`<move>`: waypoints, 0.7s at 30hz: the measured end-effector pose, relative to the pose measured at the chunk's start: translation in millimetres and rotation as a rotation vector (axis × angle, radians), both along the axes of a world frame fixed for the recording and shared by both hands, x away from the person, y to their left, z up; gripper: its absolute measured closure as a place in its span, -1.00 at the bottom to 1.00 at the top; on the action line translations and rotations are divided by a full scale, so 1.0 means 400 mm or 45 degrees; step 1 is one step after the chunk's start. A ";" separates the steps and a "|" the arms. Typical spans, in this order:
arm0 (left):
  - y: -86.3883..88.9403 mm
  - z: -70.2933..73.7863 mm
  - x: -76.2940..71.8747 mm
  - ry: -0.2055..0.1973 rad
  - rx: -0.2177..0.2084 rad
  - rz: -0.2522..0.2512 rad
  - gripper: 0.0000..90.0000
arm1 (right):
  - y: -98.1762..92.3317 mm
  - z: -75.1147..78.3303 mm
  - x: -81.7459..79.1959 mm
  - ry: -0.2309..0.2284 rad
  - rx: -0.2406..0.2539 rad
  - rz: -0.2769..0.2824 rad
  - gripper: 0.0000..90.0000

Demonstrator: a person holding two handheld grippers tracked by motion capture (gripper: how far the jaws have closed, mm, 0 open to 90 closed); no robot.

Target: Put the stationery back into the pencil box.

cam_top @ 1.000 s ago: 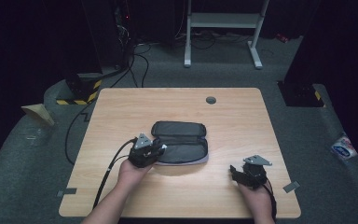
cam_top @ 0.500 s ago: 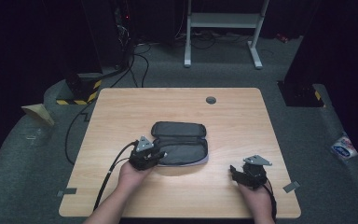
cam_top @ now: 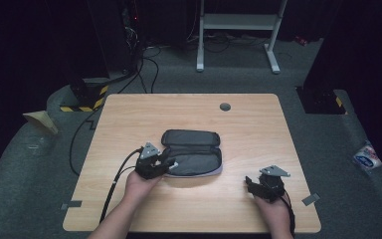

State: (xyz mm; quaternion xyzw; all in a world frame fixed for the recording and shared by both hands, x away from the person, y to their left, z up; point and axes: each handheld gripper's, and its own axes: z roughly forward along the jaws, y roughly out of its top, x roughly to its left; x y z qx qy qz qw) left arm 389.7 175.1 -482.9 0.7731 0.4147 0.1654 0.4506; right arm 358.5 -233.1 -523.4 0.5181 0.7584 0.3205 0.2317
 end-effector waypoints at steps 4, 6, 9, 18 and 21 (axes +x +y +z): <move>0.017 0.003 0.000 -0.014 -0.007 0.025 0.18 | 0.000 0.000 0.000 0.001 0.001 0.000 -0.34; 0.027 0.002 0.001 -0.017 -0.006 0.041 0.14 | 0.000 0.000 0.000 0.000 0.000 0.000 -0.34; 0.047 -0.002 0.002 -0.015 -0.001 0.074 0.09 | 0.000 0.000 0.000 0.000 0.000 0.000 -0.34; 0.127 -0.012 0.003 -0.027 0.009 0.190 -0.05 | 0.000 0.000 0.000 0.000 0.000 0.000 -0.34; 0.159 -0.017 0.002 -0.032 0.020 0.228 -0.09 | 0.000 0.000 0.000 0.000 0.000 0.000 -0.34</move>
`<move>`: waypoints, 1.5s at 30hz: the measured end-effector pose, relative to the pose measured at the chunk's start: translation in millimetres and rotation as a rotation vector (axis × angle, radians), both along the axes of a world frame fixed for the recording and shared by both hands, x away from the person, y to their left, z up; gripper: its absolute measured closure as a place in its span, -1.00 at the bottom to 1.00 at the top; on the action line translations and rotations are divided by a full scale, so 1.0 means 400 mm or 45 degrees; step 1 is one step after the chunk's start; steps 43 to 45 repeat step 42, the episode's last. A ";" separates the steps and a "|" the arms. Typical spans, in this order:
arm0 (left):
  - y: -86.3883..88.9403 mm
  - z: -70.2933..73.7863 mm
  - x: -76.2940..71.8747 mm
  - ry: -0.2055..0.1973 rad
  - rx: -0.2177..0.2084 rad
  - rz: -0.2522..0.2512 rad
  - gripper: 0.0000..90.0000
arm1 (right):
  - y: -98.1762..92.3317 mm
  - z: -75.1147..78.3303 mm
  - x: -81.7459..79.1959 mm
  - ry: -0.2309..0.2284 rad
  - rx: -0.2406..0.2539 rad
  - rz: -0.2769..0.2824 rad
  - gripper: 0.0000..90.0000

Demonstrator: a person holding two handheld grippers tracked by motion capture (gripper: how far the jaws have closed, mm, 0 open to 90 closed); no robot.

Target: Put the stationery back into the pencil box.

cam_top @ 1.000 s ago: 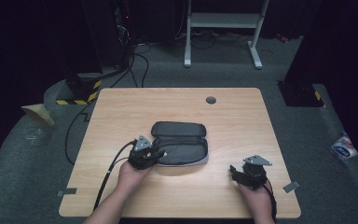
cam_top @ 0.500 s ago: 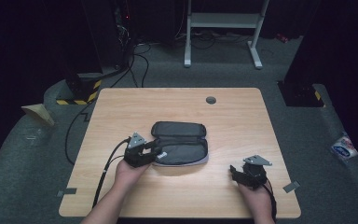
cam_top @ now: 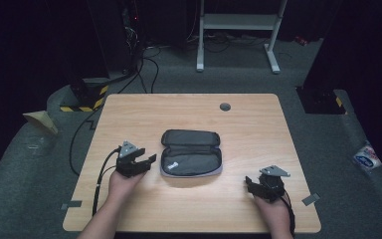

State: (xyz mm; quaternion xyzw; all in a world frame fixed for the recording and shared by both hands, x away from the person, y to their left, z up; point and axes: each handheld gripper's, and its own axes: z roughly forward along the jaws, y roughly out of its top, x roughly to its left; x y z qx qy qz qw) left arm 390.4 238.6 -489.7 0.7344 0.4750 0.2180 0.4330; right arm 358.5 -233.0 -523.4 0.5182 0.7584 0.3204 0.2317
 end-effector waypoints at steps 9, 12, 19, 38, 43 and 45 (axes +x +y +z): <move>0.110 -0.039 -0.020 0.061 0.055 0.097 -0.20 | 0.000 0.000 0.000 0.000 0.000 0.000 -0.34; 0.152 -0.061 -0.035 0.114 0.086 0.129 -0.27 | 0.000 0.000 0.000 0.000 -0.001 0.000 -0.34; 0.216 -0.096 -0.084 0.186 0.216 0.154 -0.63 | 0.000 0.000 0.000 0.001 -0.001 -0.003 -0.34; 0.187 -0.100 -0.117 0.154 0.201 0.117 -0.61 | 0.001 0.000 -0.001 -0.005 -0.007 -0.003 -0.34; 0.187 -0.100 -0.122 0.155 0.199 0.116 -0.60 | 0.001 0.000 0.001 -0.001 -0.002 0.000 -0.33; 0.187 -0.100 -0.122 0.155 0.199 0.116 -0.60 | 0.001 0.000 0.001 -0.001 -0.002 0.000 -0.33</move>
